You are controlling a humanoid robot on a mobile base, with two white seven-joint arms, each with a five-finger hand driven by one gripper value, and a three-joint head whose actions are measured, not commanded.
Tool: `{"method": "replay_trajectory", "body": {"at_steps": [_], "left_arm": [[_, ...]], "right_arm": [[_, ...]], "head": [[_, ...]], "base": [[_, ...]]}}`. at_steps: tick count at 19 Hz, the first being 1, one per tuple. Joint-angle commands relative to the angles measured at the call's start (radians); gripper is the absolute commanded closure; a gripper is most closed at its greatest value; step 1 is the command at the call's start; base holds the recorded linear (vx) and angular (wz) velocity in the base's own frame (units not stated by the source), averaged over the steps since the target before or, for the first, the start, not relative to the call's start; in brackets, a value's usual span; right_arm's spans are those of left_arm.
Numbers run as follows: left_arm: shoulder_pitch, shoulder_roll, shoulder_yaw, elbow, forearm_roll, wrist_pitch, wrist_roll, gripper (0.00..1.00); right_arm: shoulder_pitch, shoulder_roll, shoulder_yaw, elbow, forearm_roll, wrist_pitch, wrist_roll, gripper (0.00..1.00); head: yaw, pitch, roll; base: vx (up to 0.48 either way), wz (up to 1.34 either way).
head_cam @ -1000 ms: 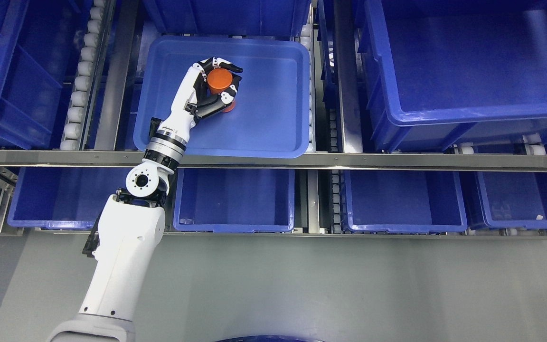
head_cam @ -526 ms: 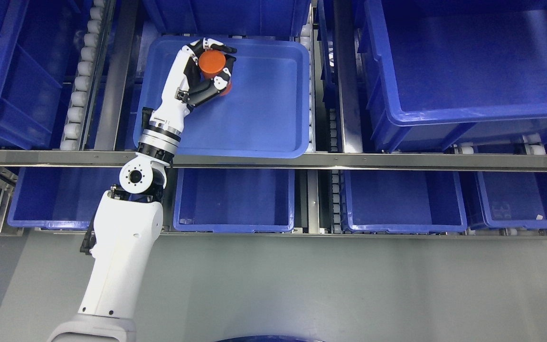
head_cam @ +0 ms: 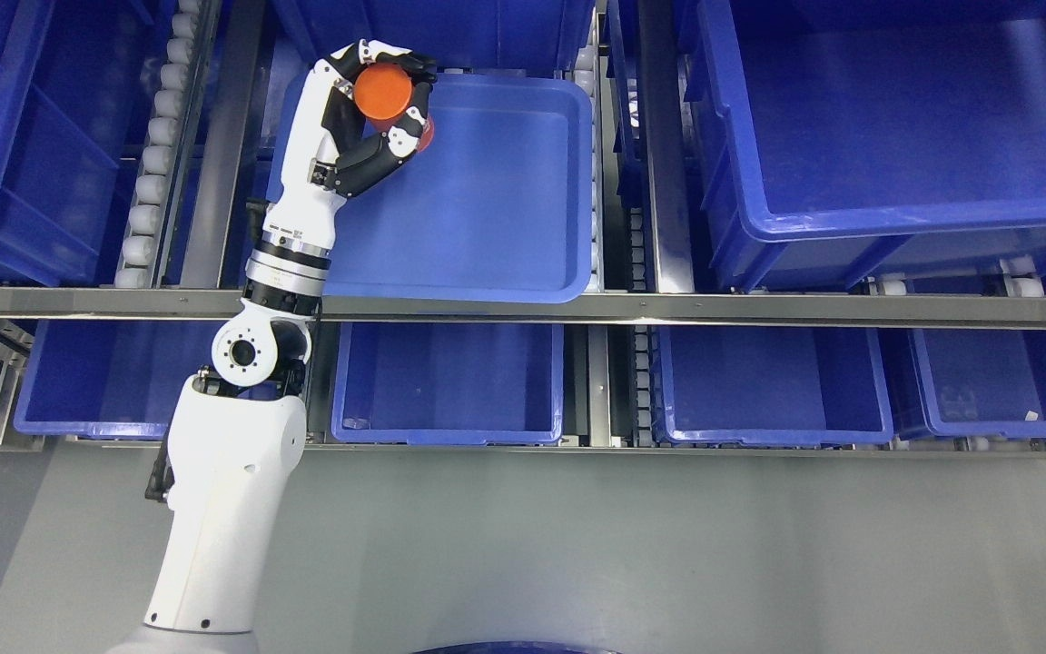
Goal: Grab orange capacitor from left shelf to right desk
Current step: 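Lift the orange capacitor up out of the blue bin with left hand, then hold the capacitor in the left hand while turning toward the steel table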
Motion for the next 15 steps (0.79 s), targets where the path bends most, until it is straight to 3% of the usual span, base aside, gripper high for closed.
{"method": "replay_trajectory", "body": {"at_steps": [1,15], "left_arm": [[0.05,0.015,0.004,-0.115,0.012,-0.018,0.001,0.99],[0.105,0.015,-0.011,-0.145,0.012,-0.043,0.002,0.98]], "right_arm": [[0.014,-0.017,-0.011,-0.034,0.0,-0.001,-0.001,0.0],[0.014,-0.017,-0.011,-0.034,0.0,-0.001,-0.001,0.0]], "head": [[0.0,0.0,0.0],[0.0,0.0,0.0]], "base": [[0.0,0.0],[-0.082,-0.06]]}}
